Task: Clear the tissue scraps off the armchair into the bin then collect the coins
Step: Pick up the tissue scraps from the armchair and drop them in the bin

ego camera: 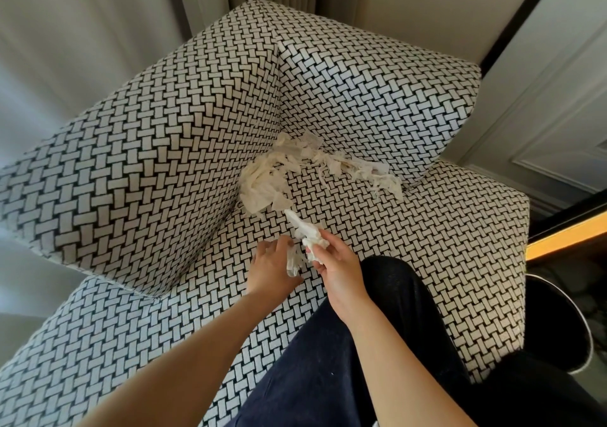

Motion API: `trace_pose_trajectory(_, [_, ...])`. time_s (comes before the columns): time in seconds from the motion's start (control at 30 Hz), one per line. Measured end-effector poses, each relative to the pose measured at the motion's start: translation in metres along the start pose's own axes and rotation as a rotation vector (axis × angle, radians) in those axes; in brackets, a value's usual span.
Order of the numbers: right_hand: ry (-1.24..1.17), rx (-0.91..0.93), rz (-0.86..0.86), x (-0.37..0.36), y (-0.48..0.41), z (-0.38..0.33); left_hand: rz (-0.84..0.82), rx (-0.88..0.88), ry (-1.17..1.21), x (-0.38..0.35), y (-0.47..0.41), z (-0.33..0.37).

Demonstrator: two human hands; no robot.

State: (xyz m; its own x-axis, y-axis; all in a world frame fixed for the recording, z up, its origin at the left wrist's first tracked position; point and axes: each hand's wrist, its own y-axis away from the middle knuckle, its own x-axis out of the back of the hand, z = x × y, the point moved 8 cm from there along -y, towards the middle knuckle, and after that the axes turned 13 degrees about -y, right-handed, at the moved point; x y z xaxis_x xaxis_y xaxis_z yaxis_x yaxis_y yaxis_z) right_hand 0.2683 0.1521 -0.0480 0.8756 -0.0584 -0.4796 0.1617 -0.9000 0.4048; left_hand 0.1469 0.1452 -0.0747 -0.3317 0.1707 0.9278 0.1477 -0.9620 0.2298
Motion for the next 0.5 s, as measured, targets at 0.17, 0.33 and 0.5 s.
trace_pose_trajectory(0.17, [-0.005,0.019,-0.024,-0.002,0.005,-0.004,0.033,-0.115,-0.264,-0.005,0.003,0.008])
trace_pose_trajectory(0.33, [0.001,0.018,-0.027,0.000,0.006,-0.002,0.085,-0.192,-0.462,-0.005,0.001,0.014])
trace_pose_trajectory(0.5, [0.026,0.016,-0.016,0.005,0.008,0.001,0.046,-0.321,-0.604,-0.008,0.010,0.014])
